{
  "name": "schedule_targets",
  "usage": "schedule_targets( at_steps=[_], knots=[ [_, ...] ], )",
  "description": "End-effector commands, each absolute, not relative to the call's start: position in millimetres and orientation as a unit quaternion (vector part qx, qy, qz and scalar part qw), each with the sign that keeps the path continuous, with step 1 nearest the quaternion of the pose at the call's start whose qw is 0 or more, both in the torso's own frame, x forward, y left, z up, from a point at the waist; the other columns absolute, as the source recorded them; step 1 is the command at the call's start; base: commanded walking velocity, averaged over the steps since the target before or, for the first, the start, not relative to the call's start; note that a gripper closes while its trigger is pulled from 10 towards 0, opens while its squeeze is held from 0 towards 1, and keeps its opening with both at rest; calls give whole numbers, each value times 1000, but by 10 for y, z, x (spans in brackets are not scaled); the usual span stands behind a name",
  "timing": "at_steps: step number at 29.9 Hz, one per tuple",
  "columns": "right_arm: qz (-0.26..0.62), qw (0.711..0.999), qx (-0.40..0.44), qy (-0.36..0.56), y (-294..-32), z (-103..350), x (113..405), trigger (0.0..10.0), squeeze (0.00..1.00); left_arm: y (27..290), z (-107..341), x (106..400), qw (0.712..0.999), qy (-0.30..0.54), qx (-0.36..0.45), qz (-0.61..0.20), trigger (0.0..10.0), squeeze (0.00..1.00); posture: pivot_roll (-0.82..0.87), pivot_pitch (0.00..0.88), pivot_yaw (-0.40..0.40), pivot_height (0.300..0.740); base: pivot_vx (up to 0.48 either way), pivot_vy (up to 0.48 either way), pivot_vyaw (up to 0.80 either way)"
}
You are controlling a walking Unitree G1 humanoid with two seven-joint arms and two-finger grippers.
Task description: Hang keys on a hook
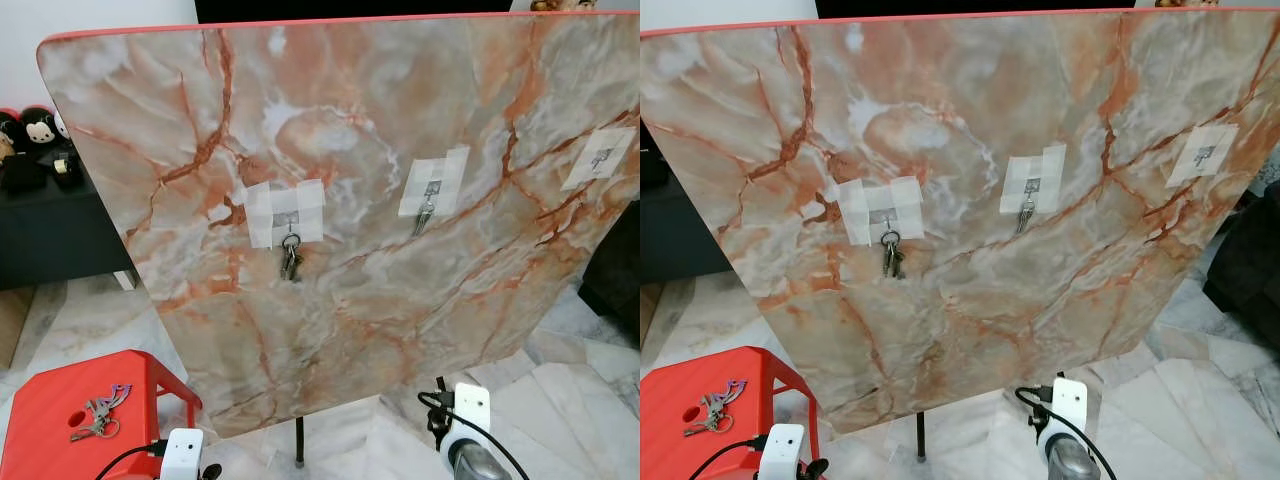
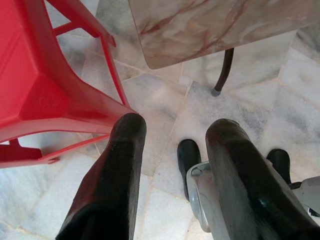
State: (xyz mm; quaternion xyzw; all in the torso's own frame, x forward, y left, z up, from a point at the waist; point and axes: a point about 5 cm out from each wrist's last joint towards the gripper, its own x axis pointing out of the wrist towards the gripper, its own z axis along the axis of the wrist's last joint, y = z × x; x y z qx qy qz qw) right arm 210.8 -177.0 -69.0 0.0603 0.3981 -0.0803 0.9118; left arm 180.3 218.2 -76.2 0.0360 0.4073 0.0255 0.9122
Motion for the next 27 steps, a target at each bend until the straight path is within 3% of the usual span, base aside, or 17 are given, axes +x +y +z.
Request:
schedule_targets(
  at_steps=[1,7,22,27],
  knots=[
    [-81,908,60,407,-1787,-729,2039,10000,0,2177,-773,1792,910,413,33,29,10000,0,-1,0,-66,740,0,0,0],
    [-85,891,72,441,-1793,-860,1790,10000,0,2128,-783,1801,908,416,28,29,10000,0,2,0,-77,740,0,0,0],
    [-71,899,73,425,-1777,-859,1767,10000,0,2143,-813,1730,905,425,23,32,10000,0,8,0,-69,740,0,0,0],
    [-60,900,76,425,-1705,-853,1799,10000,0,2184,-811,1716,903,427,28,35,10000,0,11,0,-55,740,0,0,800]
  ],
)
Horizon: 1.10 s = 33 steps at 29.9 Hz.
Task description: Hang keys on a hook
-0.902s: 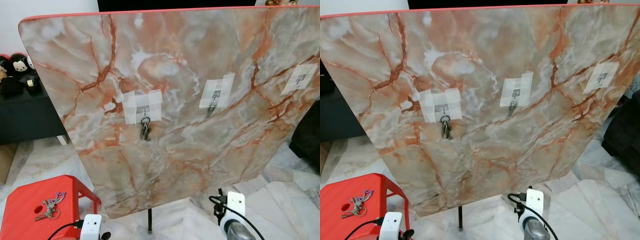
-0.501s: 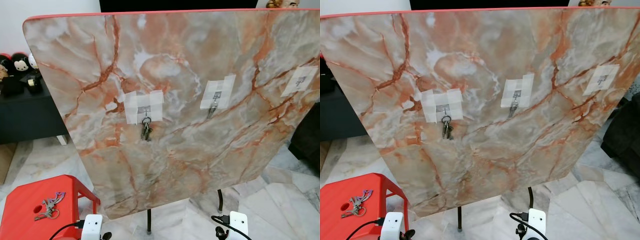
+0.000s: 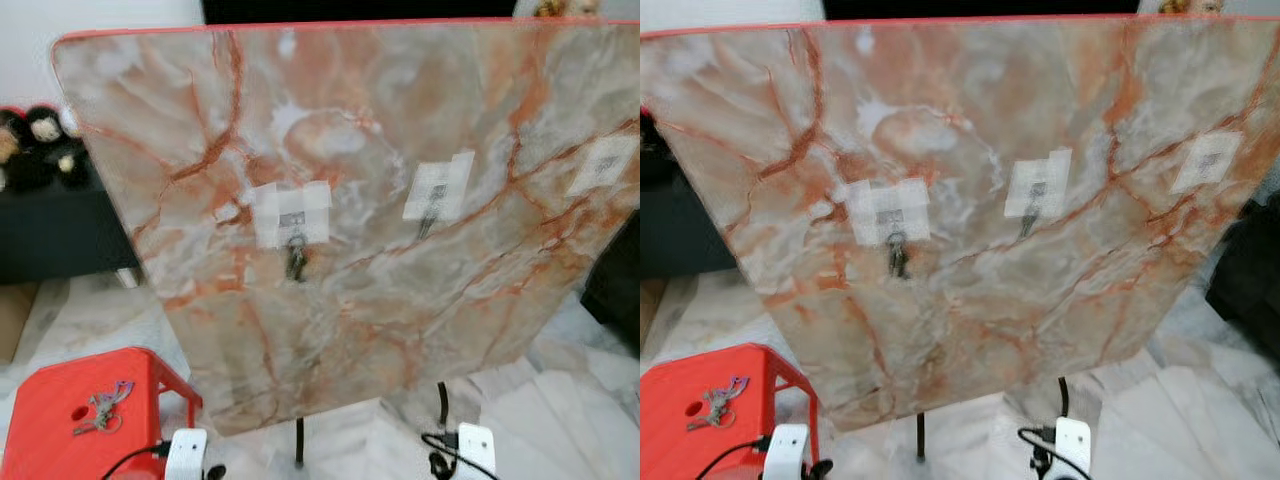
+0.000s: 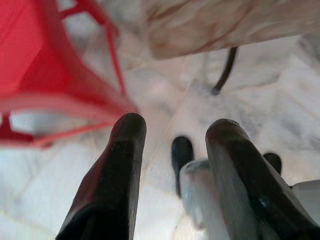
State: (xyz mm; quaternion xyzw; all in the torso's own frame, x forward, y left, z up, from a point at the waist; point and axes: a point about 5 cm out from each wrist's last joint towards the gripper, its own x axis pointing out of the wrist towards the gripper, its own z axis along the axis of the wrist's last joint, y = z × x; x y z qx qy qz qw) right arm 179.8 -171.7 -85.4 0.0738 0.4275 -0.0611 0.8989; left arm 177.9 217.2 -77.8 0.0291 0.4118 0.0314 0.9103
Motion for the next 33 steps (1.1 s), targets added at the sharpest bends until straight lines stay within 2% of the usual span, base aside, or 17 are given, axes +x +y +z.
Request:
schedule_targets(
  at_steps=[1,23,33],
  knots=[
    [-63,899,77,426,-1706,-856,1792,10000,0,2187,-811,1716,903,427,28,35,10000,0,10,0,-53,740,0,0,800],
    [-71,897,88,427,-1705,-856,1801,10000,0,2177,-773,1799,908,416,33,30,10000,0,29,0,-41,740,0,0,800],
    [-85,890,116,432,-1713,-884,1740,10000,0,2190,-776,1789,907,419,29,32,10000,0,28,0,-35,740,0,0,44]
  ],
)
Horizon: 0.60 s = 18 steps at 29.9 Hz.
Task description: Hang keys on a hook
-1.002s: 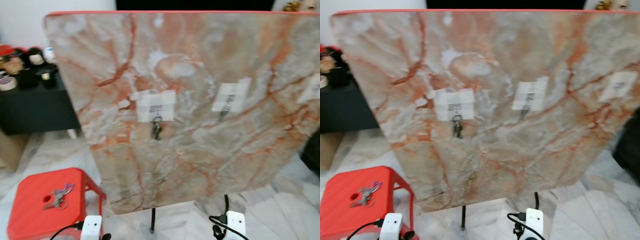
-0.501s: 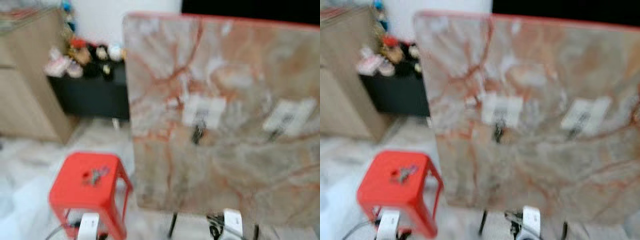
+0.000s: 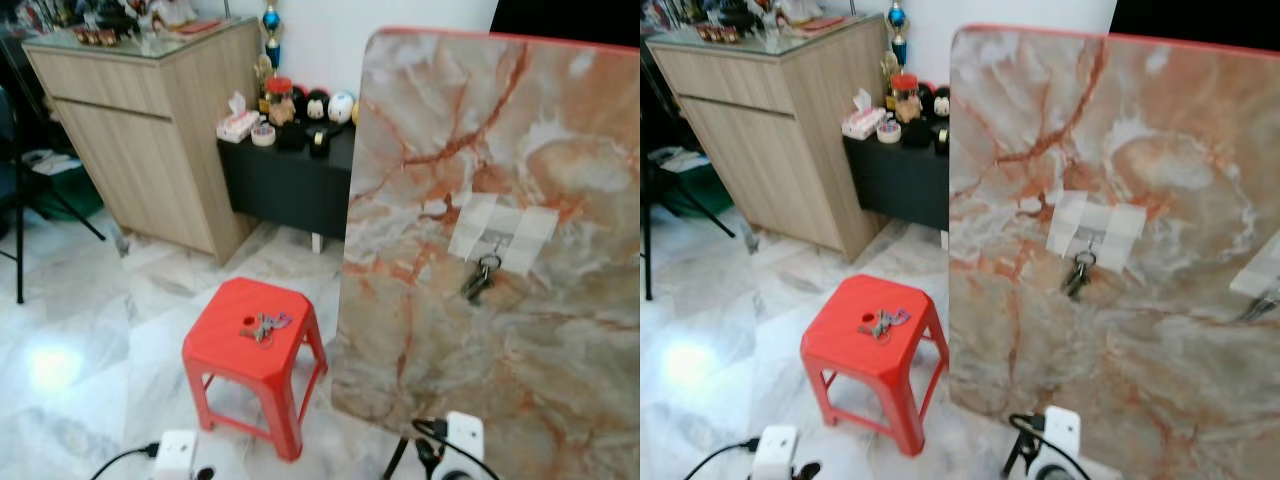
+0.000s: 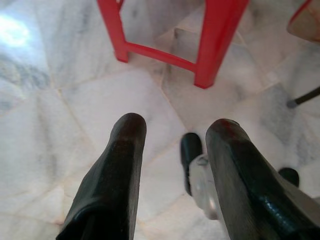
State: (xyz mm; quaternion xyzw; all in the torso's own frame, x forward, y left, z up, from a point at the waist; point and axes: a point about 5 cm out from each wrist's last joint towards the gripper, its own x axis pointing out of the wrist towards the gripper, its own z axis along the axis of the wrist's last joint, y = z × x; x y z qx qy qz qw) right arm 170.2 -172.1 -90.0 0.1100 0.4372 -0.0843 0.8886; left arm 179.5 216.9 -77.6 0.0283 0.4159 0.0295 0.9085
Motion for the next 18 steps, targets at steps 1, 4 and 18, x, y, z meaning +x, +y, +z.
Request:
schedule_targets(
  at_steps=[1,4,18],
  knots=[
    [-86,890,115,432,-1715,-884,1741,10000,0,2190,-777,1789,907,419,27,33,10000,0,28,0,-35,740,0,0,0],
    [-89,890,118,431,-1705,-876,1761,10000,0,2191,-782,1780,906,422,26,36,10000,0,31,0,-38,740,0,80,0],
    [-86,892,126,425,-1716,-867,1775,10000,0,2187,-828,1700,897,440,23,41,10000,0,28,0,-45,740,0,243,0]
  ],
)
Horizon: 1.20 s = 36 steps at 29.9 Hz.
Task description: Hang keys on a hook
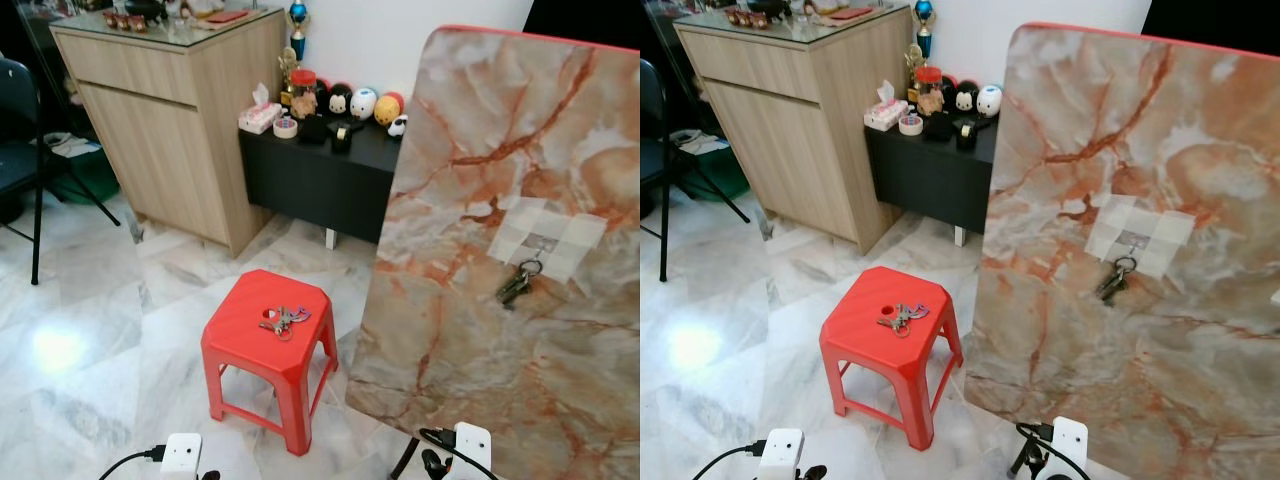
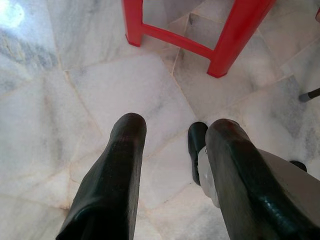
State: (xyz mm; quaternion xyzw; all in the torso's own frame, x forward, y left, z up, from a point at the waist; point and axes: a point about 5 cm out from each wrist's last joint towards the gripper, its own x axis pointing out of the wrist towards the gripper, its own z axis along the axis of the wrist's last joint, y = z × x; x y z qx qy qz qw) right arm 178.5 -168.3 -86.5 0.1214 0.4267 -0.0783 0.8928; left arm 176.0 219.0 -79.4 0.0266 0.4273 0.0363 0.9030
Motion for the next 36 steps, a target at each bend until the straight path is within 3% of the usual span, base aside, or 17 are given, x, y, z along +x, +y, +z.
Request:
schedule_targets(
  at_steps=[1,36],
  knots=[
    [-87,892,127,425,-1717,-868,1773,10000,0,2188,-832,1693,896,442,23,42,10000,0,27,0,-45,740,0,240,0],
    [-81,891,132,426,-1715,-873,1761,10000,0,2258,-834,1653,893,446,21,47,10000,0,34,0,-42,740,0,252,0]
  ],
)
